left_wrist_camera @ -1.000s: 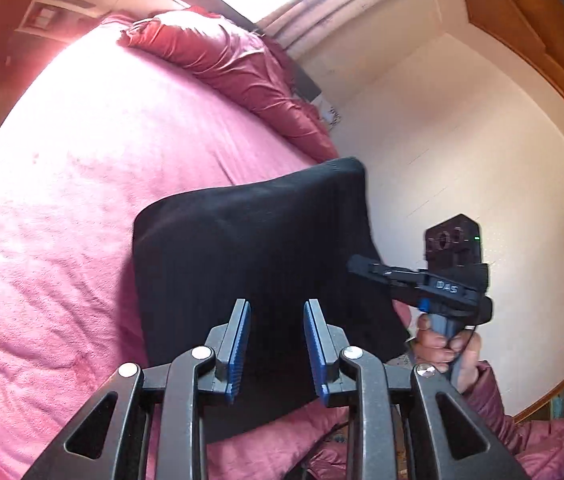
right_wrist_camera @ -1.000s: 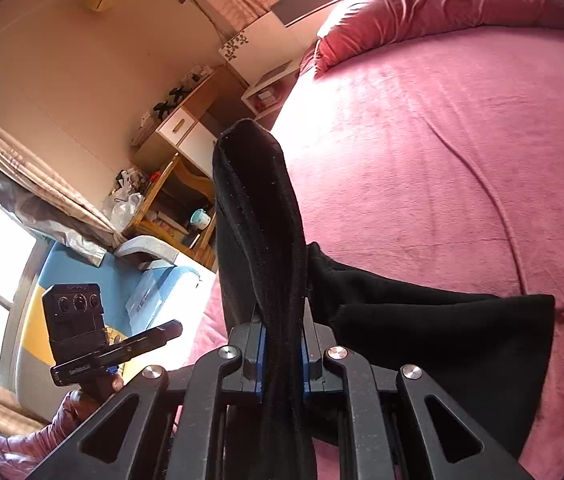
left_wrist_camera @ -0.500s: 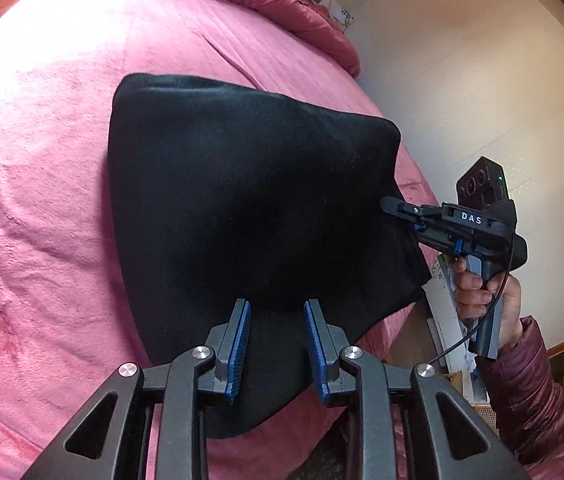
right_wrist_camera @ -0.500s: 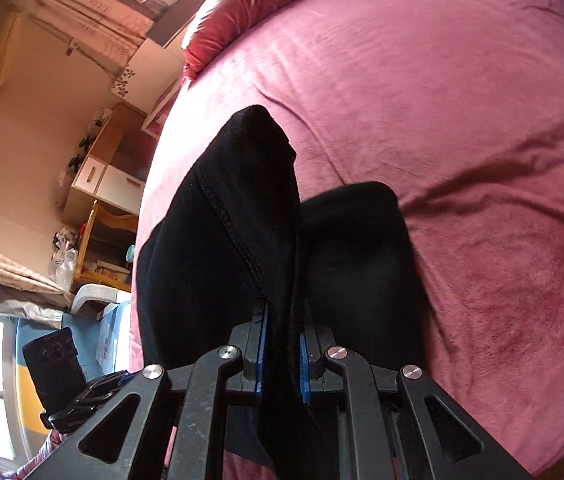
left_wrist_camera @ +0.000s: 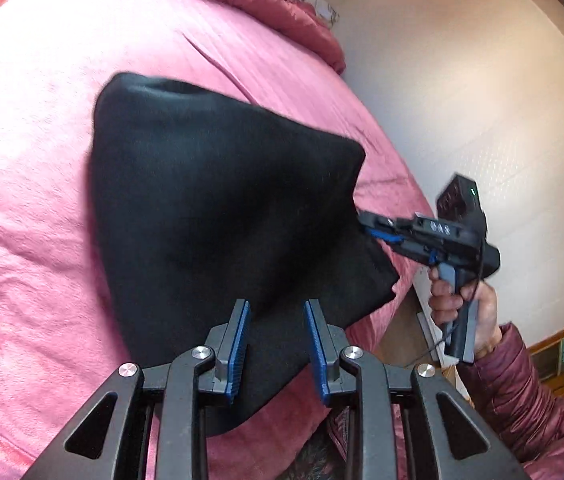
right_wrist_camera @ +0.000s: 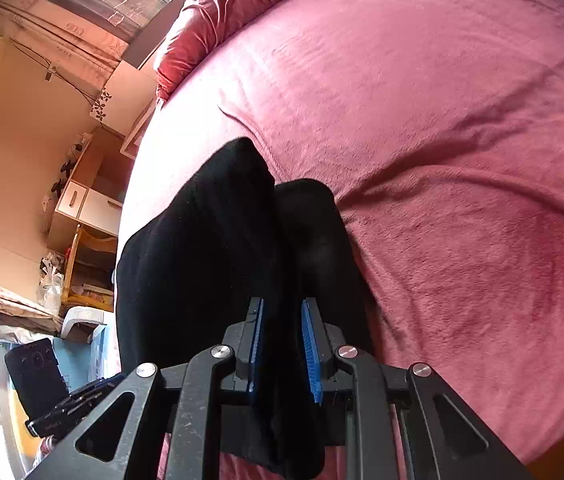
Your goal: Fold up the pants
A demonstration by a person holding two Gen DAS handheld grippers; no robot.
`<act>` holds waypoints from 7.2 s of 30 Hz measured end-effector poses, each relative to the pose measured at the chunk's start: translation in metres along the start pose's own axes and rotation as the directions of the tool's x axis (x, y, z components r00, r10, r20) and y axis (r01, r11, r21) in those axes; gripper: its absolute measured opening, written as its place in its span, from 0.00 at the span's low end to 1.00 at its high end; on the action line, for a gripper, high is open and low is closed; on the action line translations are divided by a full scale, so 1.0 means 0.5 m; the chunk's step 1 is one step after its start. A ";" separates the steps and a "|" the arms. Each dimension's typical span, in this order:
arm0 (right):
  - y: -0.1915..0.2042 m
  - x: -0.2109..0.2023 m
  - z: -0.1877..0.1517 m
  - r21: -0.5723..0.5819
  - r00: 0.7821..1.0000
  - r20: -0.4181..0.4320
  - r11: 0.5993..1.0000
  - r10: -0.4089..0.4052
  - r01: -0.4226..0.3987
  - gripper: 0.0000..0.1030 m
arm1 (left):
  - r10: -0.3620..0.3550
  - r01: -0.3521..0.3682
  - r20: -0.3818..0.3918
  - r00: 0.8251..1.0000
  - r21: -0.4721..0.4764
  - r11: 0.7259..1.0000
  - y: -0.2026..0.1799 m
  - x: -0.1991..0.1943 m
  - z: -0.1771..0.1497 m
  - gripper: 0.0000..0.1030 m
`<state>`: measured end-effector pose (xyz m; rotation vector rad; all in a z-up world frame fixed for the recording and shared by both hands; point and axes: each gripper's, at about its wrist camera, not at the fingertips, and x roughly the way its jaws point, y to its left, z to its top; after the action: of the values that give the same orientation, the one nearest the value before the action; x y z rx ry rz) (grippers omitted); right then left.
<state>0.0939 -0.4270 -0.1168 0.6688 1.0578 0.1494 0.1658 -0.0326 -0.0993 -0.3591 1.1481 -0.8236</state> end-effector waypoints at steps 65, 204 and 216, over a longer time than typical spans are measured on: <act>0.082 0.125 0.002 -0.173 0.923 0.088 0.907 -0.374 0.384 0.68 | 0.501 -0.515 0.129 0.856 0.125 0.848 -0.037 0.150 0.128 0.42; 0.325 0.280 0.063 -0.327 0.976 -0.184 0.929 0.120 -0.176 0.41 | 0.242 -0.212 0.204 0.949 -0.156 0.965 0.200 -0.143 0.171 0.36; 0.328 0.469 0.118 -0.231 0.965 -0.261 0.969 0.030 -0.093 0.53 | 0.447 -0.414 0.078 0.891 -0.264 0.871 0.379 -0.093 0.234 0.58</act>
<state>0.2934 -0.2235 -0.1812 0.4686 1.2432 0.4220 0.3379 0.1096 -0.1436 -0.3345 1.1438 -0.2600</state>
